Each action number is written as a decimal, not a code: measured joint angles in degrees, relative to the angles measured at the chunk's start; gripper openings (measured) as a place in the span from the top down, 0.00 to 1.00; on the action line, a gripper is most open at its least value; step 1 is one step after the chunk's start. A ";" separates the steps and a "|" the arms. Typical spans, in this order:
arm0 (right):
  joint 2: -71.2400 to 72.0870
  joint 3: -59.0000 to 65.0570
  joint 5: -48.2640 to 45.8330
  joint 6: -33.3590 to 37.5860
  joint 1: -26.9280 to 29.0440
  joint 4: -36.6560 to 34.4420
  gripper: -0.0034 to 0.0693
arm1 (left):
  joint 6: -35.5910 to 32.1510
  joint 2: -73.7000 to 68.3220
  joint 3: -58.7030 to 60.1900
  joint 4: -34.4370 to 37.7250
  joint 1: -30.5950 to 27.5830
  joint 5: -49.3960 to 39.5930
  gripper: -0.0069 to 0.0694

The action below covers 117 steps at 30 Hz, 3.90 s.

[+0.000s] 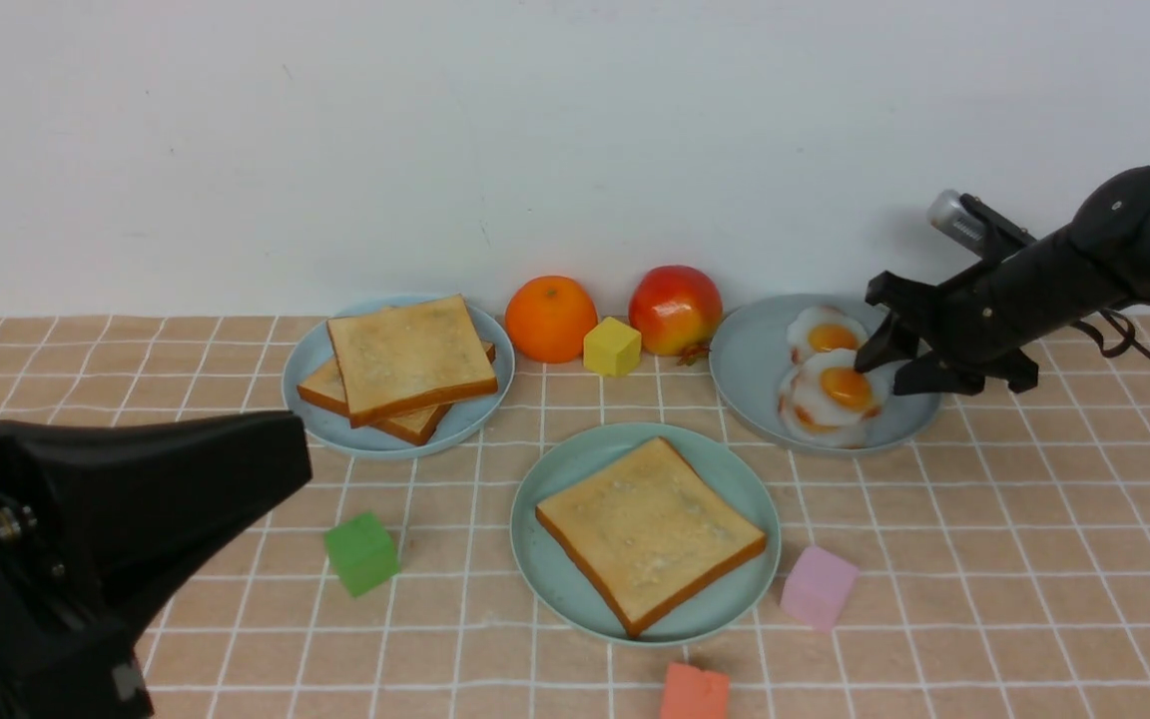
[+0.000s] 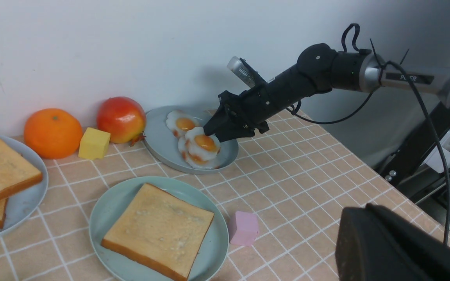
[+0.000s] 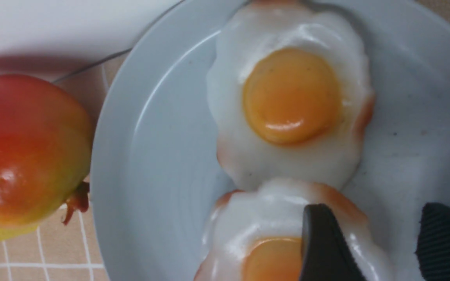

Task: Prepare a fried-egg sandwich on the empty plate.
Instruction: Use the right arm to grab a fried egg, then use the right arm to place the fried egg on the slice of bread in the middle, then use the left arm to grab a slice of bread

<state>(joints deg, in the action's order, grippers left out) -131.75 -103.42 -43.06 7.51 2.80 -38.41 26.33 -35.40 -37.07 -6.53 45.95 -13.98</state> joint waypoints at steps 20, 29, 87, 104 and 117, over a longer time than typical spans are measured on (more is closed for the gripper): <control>-1.17 -2.06 -5.13 0.00 -0.05 -2.29 0.24 | 0.12 0.00 0.00 0.00 0.00 0.11 0.93; -1.50 -2.13 -4.84 1.47 -0.05 -4.01 0.26 | 0.12 0.00 0.00 0.01 0.00 0.11 0.92; 15.17 24.23 -2.09 22.16 -18.28 -26.90 0.88 | -0.64 0.00 0.00 -12.68 0.00 -11.99 0.88; 14.17 24.23 -2.77 13.32 -16.39 -18.37 0.41 | -0.64 0.00 0.00 -12.68 0.00 -12.38 0.87; 43.08 24.23 -23.27 4.77 -11.72 12.98 0.78 | 0.91 -17.80 -4.18 -9.09 -0.05 -22.91 0.92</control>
<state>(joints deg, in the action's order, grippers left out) -88.68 -79.19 -66.33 12.28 -8.92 -25.43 27.24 -53.20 -41.25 -15.62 45.90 -36.89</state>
